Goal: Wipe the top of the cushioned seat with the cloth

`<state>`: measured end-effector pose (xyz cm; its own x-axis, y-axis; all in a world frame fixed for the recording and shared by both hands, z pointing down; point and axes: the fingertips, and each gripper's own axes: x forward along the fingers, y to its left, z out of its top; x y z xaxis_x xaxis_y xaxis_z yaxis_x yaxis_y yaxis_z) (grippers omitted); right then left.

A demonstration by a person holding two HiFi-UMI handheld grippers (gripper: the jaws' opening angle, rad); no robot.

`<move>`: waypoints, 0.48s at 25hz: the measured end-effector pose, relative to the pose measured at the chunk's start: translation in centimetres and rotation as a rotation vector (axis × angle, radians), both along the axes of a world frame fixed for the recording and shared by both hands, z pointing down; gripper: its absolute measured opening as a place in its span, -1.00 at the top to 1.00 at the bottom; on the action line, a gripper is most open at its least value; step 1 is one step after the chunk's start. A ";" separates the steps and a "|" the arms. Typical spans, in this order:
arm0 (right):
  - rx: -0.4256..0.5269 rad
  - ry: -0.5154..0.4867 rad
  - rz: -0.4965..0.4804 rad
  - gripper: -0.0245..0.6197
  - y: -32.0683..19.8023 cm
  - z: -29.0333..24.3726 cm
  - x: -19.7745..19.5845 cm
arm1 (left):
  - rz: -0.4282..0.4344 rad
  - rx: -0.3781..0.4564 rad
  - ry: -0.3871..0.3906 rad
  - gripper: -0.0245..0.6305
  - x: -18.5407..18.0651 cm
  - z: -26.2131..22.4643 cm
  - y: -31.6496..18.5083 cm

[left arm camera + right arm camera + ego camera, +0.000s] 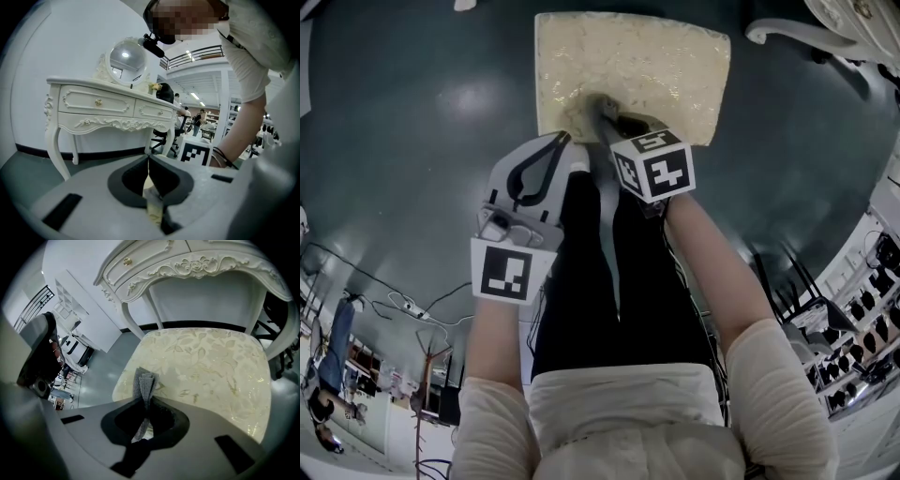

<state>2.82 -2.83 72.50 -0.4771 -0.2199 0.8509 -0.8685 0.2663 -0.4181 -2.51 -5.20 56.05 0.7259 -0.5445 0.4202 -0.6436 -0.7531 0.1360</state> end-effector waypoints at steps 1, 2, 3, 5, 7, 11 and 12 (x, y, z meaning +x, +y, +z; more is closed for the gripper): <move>0.000 0.000 0.004 0.84 0.1 -0.1 0.6 | 0.007 0.000 -0.004 0.92 0.5 0.0 0.1; 0.001 -0.001 0.010 0.84 0.2 -0.1 1.2 | 0.012 0.001 -0.007 0.92 1.0 0.0 0.2; 0.001 -0.003 0.017 0.84 0.3 -0.1 1.8 | 0.016 0.002 -0.008 0.92 1.6 0.1 0.3; 0.001 -0.009 0.036 0.84 0.6 0.0 3.2 | 0.025 0.002 -0.009 0.92 2.9 0.3 0.4; 0.001 -0.011 0.052 0.84 0.9 0.1 4.5 | 0.037 0.001 -0.010 0.92 4.1 0.4 0.7; -0.001 -0.008 0.075 0.84 1.4 -0.1 7.4 | 0.054 0.005 -0.003 0.92 6.7 0.1 0.8; -0.002 -0.007 0.080 0.84 1.6 -0.1 8.1 | 0.056 0.005 -0.001 0.92 7.4 0.1 0.8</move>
<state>10.94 -1.26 72.39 -0.4635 -0.2560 0.8483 -0.8843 0.1952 -0.4243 4.87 -4.38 56.12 0.7549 -0.5048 0.4187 -0.6004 -0.7888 0.1314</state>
